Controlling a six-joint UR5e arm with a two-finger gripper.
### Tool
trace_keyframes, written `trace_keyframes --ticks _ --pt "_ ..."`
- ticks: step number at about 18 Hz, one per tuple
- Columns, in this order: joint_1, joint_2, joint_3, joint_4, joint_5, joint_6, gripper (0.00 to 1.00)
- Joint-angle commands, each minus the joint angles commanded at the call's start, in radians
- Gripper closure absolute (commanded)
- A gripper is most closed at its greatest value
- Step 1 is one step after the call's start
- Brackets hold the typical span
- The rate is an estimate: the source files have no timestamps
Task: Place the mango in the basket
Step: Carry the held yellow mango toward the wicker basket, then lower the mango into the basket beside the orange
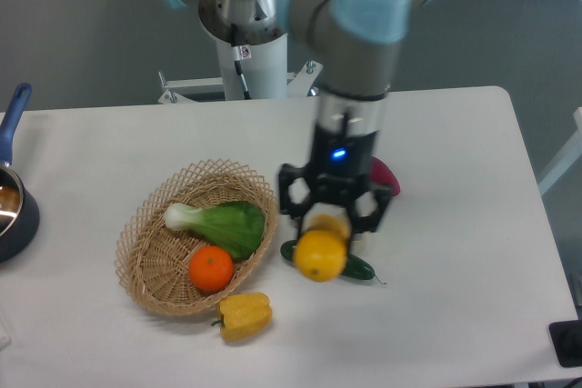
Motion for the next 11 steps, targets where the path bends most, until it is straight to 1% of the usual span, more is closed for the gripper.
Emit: trace_keyframes --ticks 3,5,7,11 --pt "-0.046 0.045 -0.072 0.0 0.0 -0.015 0.68" --pt "-0.08 0.049 -0.106 0.0 0.0 -0.02 0.68" --pt "-0.12 0.037 -0.111 -0.002 0.0 -0.067 0.68" --pt "-0.198 -0.027 -0.086 0.003 -0.002 -0.25 0.68"
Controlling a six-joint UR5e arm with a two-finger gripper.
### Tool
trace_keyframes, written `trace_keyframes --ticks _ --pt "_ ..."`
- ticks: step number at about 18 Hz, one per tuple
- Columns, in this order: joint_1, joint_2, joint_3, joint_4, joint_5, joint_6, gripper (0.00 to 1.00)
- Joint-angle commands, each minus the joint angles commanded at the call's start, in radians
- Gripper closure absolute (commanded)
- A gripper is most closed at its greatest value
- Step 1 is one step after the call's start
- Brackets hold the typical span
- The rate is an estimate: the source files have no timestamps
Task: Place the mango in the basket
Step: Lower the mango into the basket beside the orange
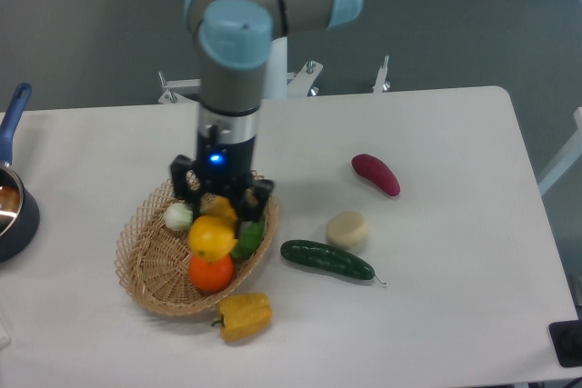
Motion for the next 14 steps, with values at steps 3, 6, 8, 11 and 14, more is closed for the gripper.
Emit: trace_keyframes --ticks 3,6,8,11,14 --pt "-0.032 -0.008 -0.008 -0.002 0.0 -0.026 0.68" --pt "-0.051 -0.043 -0.017 0.0 0.0 -0.028 0.68" --pt "-0.072 -0.074 -0.009 0.003 0.0 -0.036 0.66" --pt "-0.077 -0.094 -0.009 0.003 -0.002 -0.052 0.65" --pt "-0.089 -0.127 -0.005 0.006 -0.002 -0.051 0.65"
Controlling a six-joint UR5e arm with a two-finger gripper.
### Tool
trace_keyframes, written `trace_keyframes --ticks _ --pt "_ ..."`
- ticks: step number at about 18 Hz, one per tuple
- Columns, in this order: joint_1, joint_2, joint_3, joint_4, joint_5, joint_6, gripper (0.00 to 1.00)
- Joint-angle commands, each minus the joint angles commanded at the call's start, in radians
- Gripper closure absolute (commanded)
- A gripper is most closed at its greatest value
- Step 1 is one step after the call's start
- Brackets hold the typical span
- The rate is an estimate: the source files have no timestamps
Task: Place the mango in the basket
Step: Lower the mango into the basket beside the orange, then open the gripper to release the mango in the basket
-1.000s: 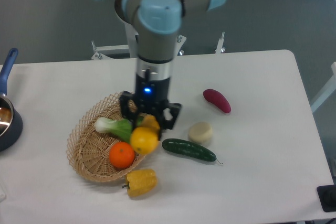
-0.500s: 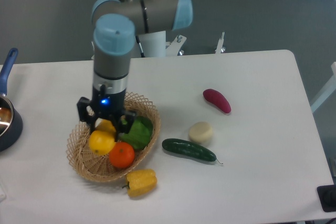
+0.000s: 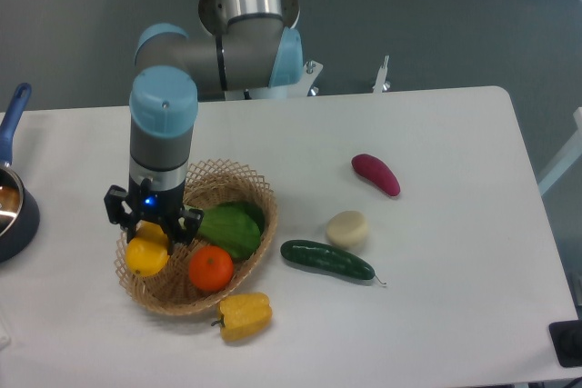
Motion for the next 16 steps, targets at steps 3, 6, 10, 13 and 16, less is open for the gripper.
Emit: trace_keyframes --ticks 3,6,10,13,16 --pt "-0.002 -0.026 0.0 0.003 0.0 0.006 0.65" --pt "-0.002 -0.041 0.008 0.005 0.0 0.008 0.61" --pt "-0.002 -0.068 0.02 0.005 0.0 0.008 0.61" --pt "-0.003 -0.08 0.023 0.005 0.0 0.009 0.58" --pt "-0.003 -0.091 0.029 0.006 0.0 0.012 0.28"
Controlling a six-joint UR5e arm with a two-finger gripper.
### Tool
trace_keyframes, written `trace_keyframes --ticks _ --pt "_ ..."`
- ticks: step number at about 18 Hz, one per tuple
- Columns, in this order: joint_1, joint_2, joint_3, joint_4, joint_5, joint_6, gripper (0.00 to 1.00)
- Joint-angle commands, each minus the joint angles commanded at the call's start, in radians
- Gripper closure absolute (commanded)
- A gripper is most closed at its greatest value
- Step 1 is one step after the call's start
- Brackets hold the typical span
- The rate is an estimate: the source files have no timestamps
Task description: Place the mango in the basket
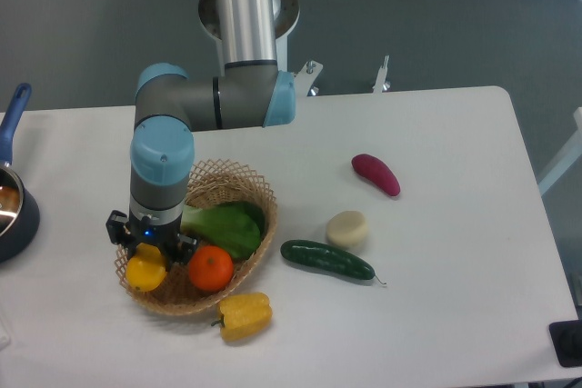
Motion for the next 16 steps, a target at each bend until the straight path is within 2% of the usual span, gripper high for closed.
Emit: trace_keyframes --ticks 1,6,12,16 --pt "0.002 0.002 0.002 0.002 0.002 0.006 0.0" --pt "0.003 0.046 0.009 -0.002 0.006 0.028 0.0" --pt "0.035 0.139 0.026 -0.002 0.162 0.133 0.0" --pt "0.135 0.199 0.122 -0.006 0.213 0.256 0.0"
